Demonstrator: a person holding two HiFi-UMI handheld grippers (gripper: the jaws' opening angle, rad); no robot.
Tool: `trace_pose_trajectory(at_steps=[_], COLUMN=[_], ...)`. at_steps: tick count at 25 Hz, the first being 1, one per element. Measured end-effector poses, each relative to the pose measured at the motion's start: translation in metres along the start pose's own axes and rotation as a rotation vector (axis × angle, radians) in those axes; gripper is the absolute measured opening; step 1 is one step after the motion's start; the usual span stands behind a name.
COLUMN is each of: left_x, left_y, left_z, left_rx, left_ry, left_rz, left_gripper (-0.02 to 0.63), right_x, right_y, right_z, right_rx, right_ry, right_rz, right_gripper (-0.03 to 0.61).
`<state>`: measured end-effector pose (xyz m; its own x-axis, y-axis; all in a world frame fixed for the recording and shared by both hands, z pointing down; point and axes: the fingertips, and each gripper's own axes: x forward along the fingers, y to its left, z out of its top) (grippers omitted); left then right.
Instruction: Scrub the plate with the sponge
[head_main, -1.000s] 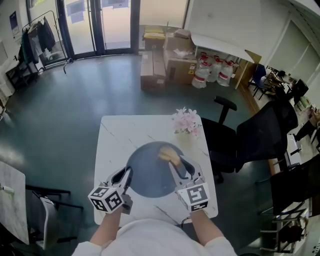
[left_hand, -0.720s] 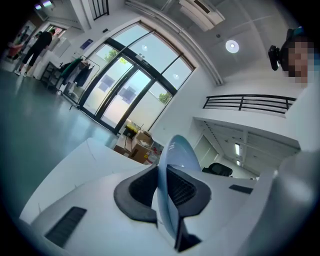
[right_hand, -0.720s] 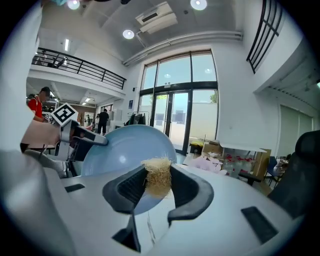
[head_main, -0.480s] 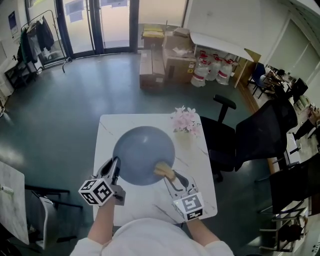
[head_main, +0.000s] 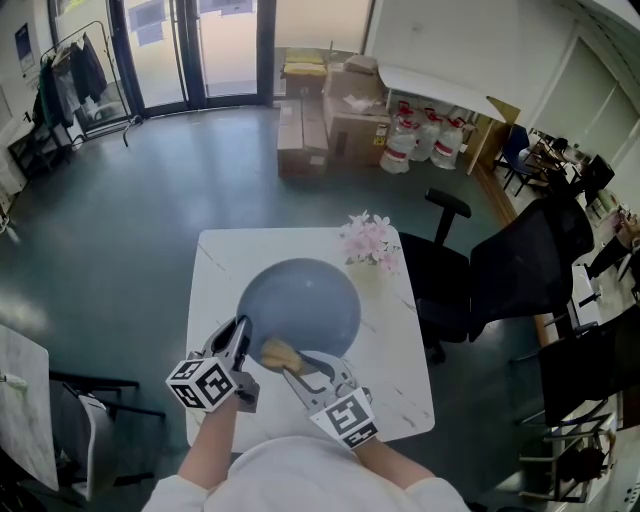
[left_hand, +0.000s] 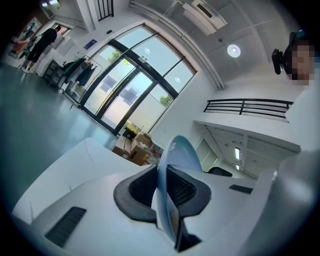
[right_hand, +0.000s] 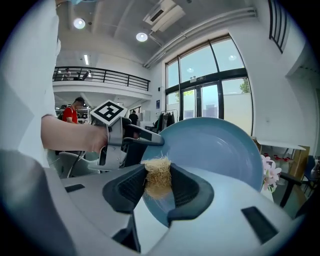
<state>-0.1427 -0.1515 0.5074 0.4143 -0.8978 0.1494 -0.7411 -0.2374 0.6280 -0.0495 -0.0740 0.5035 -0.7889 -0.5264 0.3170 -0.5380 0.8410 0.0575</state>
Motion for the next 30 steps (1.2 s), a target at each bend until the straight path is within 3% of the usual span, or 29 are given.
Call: trace_pose_trajectory(at_steps=[15, 30], left_x=[0.01, 0.016], left_y=[0.014, 0.067], left_z=[-0.019, -0.056], left_rx=[-0.084, -0.157], left_ry=[0.032, 0.103], left_rz=[0.019, 0.153], left_gripper=[0.044, 0.044], right_x=[-0.022, -0.03], right_y=[-0.036, -0.045], right_z=[-0.003, -0.011], right_rx=[0.044, 0.069], right_ry=[-0.018, -0.005], right_rz=[-0.12, -0.15], right_gripper=[0.143, 0.143])
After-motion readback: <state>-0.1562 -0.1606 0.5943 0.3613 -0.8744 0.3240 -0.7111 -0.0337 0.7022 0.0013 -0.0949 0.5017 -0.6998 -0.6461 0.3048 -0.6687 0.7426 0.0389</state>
